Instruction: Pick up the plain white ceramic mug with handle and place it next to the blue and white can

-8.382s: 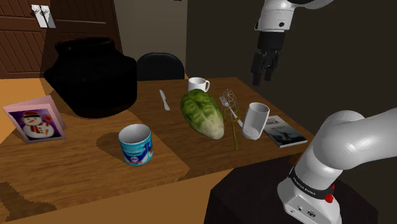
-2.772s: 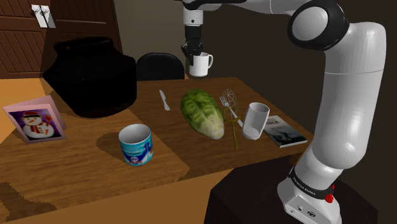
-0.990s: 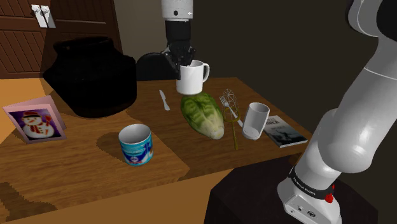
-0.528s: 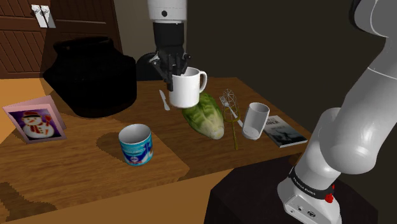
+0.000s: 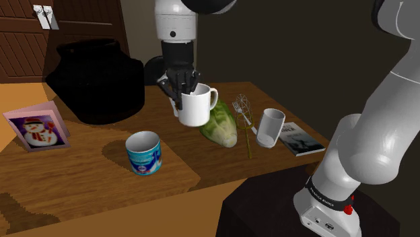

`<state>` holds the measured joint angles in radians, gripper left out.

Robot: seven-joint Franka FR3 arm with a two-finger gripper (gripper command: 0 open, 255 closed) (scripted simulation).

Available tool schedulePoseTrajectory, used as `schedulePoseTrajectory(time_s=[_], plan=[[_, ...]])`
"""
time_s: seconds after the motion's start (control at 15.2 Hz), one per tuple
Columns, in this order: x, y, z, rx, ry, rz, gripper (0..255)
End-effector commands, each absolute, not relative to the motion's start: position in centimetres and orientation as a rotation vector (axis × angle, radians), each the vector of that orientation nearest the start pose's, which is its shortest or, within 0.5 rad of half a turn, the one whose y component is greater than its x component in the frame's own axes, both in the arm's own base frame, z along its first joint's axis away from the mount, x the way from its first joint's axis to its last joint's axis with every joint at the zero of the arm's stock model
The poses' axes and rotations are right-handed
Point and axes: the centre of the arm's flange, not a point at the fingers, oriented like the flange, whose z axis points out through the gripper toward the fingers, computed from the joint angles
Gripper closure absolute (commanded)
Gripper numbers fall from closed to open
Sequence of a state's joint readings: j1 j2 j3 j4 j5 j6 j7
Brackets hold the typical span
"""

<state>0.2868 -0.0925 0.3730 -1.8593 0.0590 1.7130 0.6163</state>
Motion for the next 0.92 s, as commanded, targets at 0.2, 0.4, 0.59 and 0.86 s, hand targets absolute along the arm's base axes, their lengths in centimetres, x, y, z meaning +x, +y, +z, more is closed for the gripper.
schedulePoseTrajectory(time_s=[0.2, 0.4, 0.59, 0.86], plan=[[41.1, 33.4, 52.0, -3.155, -0.049, 0.098, 255], [41.1, 33.4, 50.4, -3.155, -0.049, 0.098, 255], [41.1, 33.4, 48.9, -3.155, -0.049, 0.098, 255], [41.1, 33.4, 46.7, -3.155, -0.049, 0.098, 255]])
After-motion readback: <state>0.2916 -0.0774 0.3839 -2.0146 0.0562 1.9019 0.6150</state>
